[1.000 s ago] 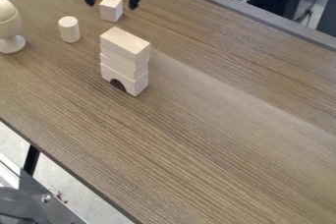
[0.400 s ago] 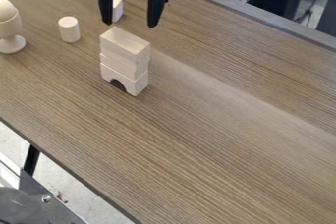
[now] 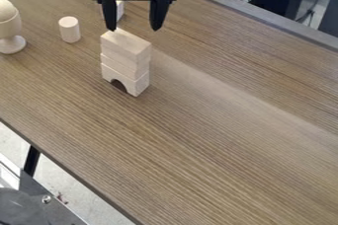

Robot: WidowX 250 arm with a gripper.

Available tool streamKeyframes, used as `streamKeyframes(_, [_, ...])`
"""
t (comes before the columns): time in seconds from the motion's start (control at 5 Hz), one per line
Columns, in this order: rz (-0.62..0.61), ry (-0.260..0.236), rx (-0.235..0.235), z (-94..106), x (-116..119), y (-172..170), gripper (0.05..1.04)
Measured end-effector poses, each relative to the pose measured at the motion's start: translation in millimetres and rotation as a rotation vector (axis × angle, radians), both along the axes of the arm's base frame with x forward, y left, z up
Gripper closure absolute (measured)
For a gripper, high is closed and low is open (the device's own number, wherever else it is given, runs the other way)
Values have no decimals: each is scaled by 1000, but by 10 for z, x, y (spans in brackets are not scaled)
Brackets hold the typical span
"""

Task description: Move the rectangular block at the table

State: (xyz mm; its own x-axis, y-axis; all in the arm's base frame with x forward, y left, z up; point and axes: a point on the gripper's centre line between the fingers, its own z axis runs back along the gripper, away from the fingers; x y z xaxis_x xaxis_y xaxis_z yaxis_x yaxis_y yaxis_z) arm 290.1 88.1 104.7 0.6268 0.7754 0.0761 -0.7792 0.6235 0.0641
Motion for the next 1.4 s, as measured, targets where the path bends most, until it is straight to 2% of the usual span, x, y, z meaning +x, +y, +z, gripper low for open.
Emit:
streamKeyframes(0.6, [298,-27,-33,-107,-170,71,86])
streamKeyframes(1.0, [346,-35,-55,-198,-223,99,86])
streamKeyframes(1.2, [339,-27,-68,-241,-228,114,131])
streamKeyframes(1.4, [320,-18,-59,-258,-237,134,412])
